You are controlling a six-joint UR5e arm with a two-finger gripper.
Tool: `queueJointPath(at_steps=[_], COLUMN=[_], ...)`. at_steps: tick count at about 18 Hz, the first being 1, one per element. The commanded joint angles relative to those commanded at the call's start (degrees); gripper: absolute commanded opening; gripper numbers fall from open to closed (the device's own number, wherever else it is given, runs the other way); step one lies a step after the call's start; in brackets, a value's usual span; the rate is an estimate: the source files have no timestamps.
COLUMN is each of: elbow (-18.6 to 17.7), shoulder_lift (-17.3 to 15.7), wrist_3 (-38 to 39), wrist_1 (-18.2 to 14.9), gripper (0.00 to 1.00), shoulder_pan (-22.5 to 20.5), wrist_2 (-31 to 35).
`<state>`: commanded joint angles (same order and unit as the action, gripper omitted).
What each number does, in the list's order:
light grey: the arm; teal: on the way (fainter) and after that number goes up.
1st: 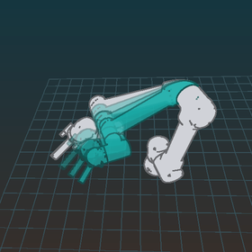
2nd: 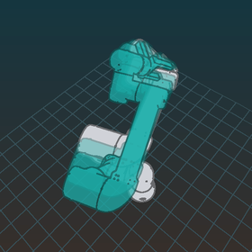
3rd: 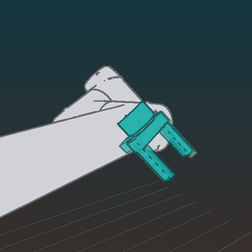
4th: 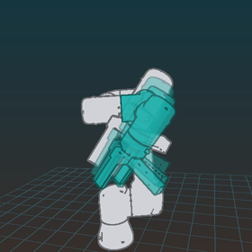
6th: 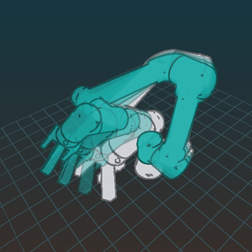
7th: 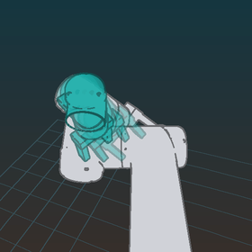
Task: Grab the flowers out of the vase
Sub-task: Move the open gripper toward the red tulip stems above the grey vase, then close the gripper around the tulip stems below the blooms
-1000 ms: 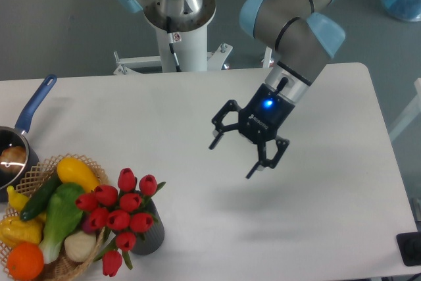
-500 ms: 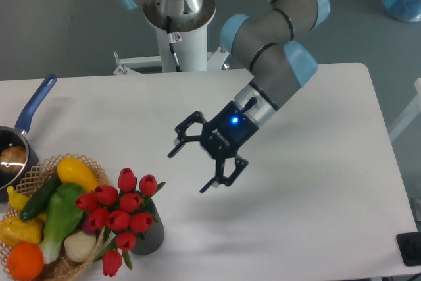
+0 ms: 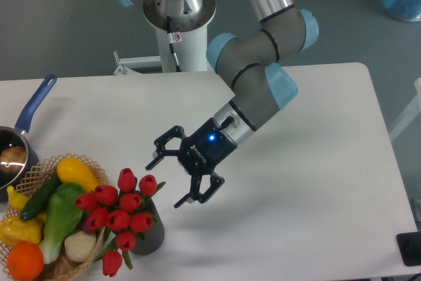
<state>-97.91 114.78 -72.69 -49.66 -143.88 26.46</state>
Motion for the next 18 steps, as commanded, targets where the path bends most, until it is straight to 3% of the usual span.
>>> queueJointPath(at_steps=[4,11,12,14,18], elbow=[2.46,3.61,3.61,3.61,3.52], shoulder_lift=[1.58,2.55,2.55,2.64,2.55], wrist_3=[1.49,2.29,2.29,2.29,2.2], wrist_1=[1.58,2.46,2.46,2.37,2.46], gripper=[1.0,0.99,0.95,0.78,0.31], shoulder_pan=[1.84,3.78,3.95,3.96,3.96], wrist_2=[0.0,0.0,0.0,0.0,0.0])
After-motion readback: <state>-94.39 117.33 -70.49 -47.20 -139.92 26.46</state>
